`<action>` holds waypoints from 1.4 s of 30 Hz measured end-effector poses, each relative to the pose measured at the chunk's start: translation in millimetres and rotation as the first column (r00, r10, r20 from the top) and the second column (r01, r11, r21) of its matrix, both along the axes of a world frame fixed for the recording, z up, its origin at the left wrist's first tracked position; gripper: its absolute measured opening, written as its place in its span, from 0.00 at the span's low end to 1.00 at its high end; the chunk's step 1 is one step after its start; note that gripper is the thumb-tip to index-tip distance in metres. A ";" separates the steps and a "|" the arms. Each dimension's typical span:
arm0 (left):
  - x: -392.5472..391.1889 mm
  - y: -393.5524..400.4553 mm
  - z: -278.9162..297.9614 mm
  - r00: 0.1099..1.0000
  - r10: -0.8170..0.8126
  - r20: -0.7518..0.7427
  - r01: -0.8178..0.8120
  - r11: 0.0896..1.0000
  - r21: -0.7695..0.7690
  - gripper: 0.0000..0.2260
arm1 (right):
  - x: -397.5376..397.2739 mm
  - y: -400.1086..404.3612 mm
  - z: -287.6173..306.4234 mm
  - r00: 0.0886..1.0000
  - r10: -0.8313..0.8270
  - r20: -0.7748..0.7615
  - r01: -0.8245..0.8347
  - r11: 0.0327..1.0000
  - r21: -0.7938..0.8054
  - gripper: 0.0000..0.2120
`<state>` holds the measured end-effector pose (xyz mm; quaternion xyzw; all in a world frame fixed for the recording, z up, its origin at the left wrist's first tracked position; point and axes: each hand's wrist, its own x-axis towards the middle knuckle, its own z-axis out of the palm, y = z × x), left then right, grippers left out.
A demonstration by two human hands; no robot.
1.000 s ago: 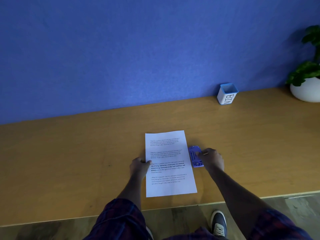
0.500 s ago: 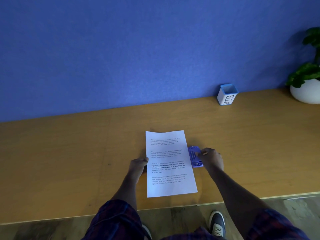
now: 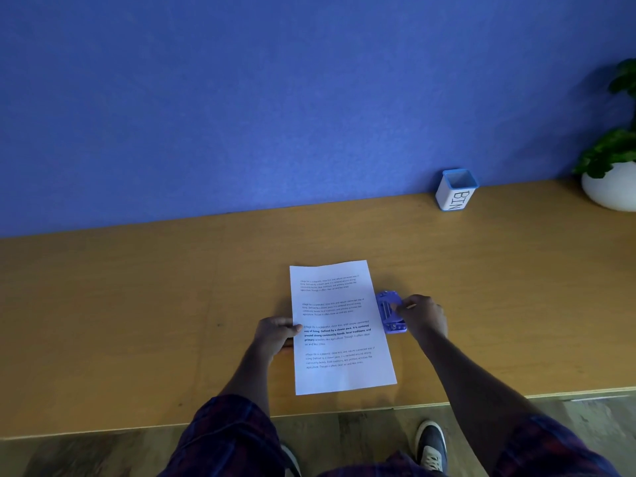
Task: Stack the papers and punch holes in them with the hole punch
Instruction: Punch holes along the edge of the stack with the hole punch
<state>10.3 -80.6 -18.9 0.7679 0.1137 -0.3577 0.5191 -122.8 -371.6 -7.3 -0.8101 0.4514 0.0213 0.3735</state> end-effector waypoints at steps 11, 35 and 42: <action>5.6 -2.7 2.9 0.995 0.103 0.008 -0.103 0.995 -0.008 0.09 | -0.3 2.4 0.9 1.000 0.003 -0.016 -0.003 1.000 -0.006 0.09; 2.1 -14.3 -5.5 0.991 0.006 0.137 -0.017 0.997 0.074 0.11 | -1.4 2.0 2.3 1.000 0.004 -0.012 -0.004 1.000 -0.007 0.10; -0.6 -18.6 -7.1 0.990 0.010 0.139 -0.018 0.998 0.055 0.12 | -1.7 3.1 1.5 1.000 0.008 -0.018 -0.008 1.000 -0.015 0.10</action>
